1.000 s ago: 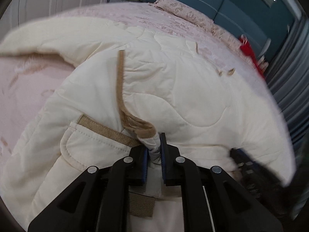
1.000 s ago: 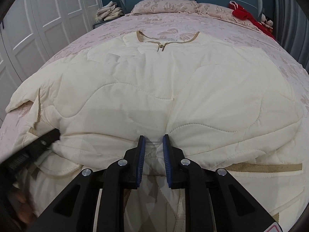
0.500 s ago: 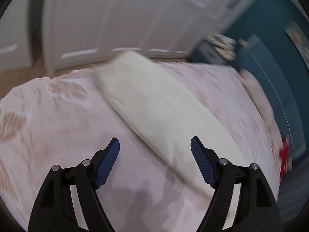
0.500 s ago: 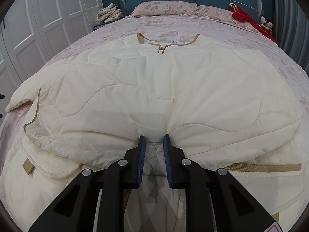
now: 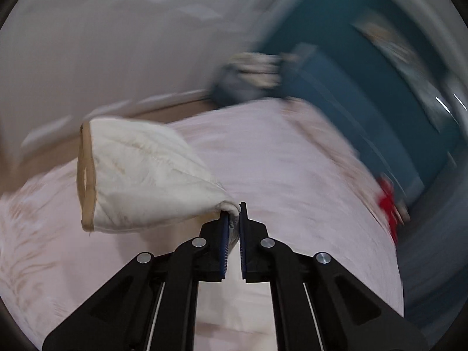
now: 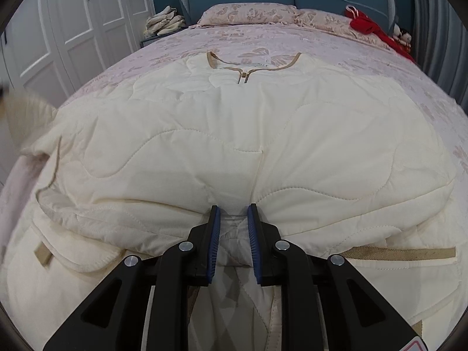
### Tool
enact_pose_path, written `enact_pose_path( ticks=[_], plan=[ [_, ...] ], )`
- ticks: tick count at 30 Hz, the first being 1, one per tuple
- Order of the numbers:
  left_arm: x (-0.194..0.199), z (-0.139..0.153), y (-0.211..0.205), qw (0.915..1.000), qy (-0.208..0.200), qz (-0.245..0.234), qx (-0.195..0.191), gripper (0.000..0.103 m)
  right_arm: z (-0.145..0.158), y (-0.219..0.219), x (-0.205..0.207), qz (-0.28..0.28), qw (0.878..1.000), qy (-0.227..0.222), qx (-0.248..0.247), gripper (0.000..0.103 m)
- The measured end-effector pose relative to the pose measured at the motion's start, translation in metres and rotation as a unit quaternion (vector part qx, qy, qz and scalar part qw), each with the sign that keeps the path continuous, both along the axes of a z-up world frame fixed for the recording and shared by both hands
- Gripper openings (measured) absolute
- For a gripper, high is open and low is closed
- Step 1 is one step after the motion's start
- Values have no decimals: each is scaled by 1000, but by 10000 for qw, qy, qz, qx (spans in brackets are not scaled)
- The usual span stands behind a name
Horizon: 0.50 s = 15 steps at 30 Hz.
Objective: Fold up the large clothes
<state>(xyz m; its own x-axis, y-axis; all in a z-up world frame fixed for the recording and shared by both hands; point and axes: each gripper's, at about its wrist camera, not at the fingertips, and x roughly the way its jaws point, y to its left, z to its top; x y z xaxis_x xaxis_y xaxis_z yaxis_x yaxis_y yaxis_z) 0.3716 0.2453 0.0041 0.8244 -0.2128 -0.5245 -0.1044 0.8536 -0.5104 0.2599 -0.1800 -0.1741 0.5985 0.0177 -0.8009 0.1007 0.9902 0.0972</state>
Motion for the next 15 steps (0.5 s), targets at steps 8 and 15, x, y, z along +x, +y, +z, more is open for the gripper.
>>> enact_pose_path(
  ticks=[8, 15],
  plan=[
    [-67, 29, -266, 9653, -153, -2605, 55, 10, 63, -51, -51, -693, 9909, -406, 1077, 54],
    [-105, -95, -300, 9523, 1352, -2438, -1242, 64, 79, -119, -107, -1171, 9857, -368, 1152, 67]
  ],
)
